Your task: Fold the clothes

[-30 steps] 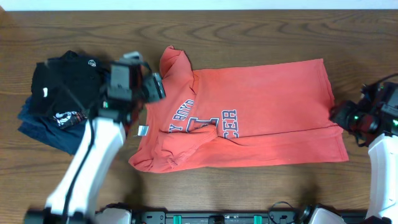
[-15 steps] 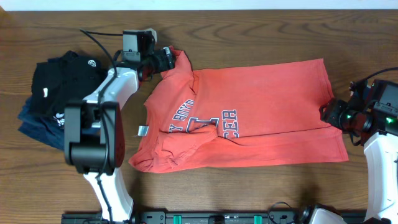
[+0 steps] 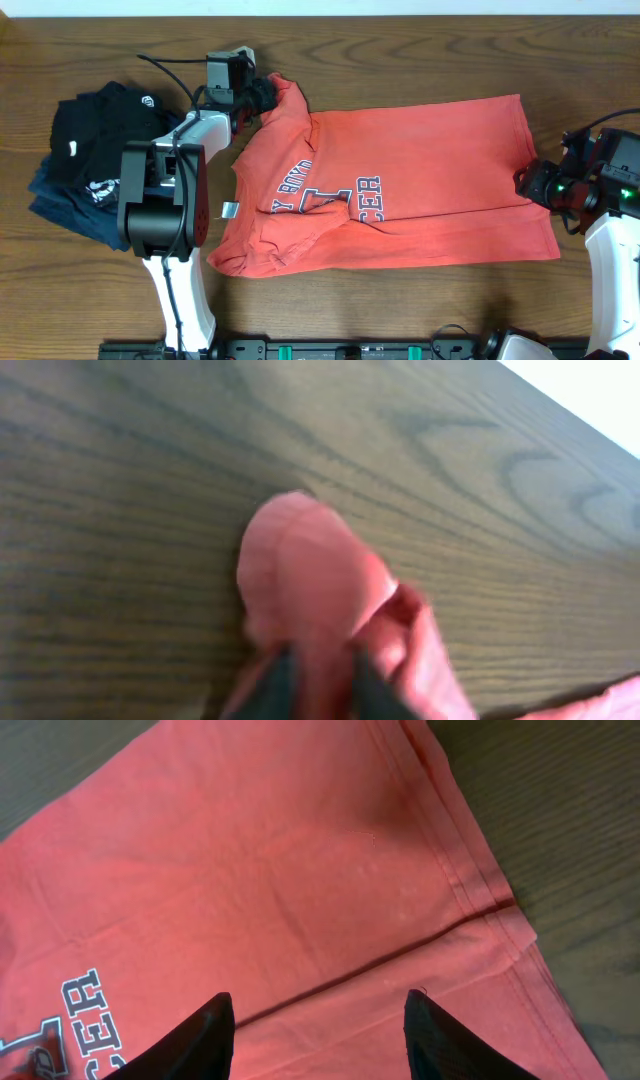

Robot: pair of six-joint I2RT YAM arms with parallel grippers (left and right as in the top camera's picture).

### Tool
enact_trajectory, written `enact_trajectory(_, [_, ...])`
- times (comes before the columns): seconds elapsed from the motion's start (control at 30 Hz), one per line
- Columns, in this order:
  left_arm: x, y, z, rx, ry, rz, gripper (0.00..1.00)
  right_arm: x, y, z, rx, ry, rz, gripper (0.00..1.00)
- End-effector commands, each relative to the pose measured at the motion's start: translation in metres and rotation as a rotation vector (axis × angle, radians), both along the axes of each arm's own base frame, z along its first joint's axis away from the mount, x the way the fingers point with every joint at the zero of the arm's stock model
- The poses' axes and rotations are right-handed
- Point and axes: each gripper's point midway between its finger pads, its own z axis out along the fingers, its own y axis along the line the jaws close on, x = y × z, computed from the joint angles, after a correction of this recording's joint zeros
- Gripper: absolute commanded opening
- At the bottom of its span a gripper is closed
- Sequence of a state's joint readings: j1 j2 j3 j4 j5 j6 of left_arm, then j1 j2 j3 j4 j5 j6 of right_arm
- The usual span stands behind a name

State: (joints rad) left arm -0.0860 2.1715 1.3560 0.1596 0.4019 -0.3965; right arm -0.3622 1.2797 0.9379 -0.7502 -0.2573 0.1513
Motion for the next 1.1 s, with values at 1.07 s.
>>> enact_trajectory(1.07, [-0.085,-0.059,0.127,-0.32,-0.126,-0.647,0.06,0.178,-0.045,-0.088,-0.045,-0.215,0.06,0.61])
